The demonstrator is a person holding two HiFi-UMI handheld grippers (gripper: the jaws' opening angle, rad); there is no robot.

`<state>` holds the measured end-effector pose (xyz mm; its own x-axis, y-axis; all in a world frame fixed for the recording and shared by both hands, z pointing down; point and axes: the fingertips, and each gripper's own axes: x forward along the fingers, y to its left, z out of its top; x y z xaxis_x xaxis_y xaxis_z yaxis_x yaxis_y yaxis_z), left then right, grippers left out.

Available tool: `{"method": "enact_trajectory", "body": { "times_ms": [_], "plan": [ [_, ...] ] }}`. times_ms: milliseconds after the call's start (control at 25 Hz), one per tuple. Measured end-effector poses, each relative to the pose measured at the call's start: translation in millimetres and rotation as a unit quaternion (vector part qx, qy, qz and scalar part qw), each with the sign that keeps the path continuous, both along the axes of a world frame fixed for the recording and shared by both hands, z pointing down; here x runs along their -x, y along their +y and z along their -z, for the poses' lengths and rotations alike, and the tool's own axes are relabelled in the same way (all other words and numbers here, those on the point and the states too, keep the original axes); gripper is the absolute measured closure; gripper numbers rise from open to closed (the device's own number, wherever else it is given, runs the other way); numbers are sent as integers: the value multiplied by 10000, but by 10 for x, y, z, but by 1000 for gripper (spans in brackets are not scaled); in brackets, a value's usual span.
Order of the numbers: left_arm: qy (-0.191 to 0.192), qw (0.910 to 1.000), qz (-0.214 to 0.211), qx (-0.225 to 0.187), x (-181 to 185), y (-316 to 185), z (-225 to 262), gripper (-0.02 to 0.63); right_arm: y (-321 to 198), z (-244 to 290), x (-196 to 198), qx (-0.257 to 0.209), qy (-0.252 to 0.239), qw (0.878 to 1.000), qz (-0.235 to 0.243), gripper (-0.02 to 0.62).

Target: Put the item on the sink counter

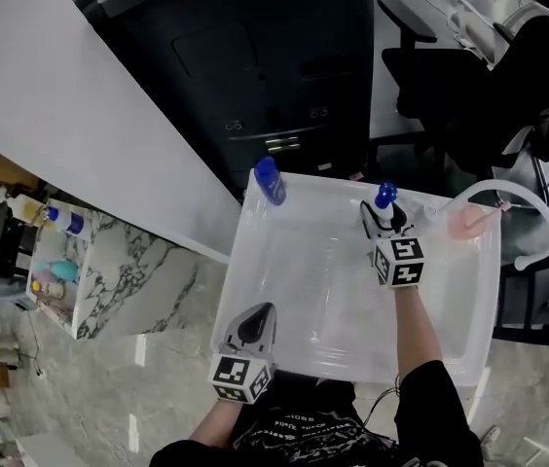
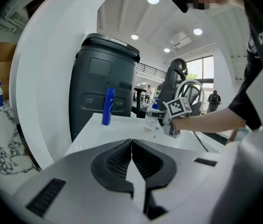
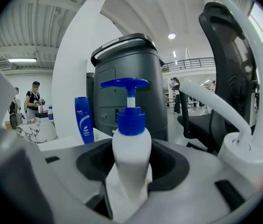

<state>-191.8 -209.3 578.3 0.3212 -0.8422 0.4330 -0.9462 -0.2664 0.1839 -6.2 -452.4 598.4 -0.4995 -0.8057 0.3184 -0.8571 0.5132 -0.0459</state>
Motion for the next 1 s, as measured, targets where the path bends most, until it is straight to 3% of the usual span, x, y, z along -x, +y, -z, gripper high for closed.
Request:
{"method": "enact_trajectory", "body": {
  "times_ms": [680, 720, 840, 1000],
  "plan": [
    [-30, 10000, 47, 37, -45, 13, 3, 598, -5, -44, -12, -201, 100, 9995, 215, 387],
    [-26, 10000, 45, 30, -55, 14, 12, 598, -3, -16, -20, -202, -9, 9996, 204, 376],
    [-19, 10000, 48, -1, -63, 6, 40, 598, 34, 155, -3, -209, -532, 9980, 286, 267],
    [64, 9999, 74, -88, -107, 7, 108, 598, 170, 402, 4, -338, -558, 9972, 364, 247]
  ]
}}
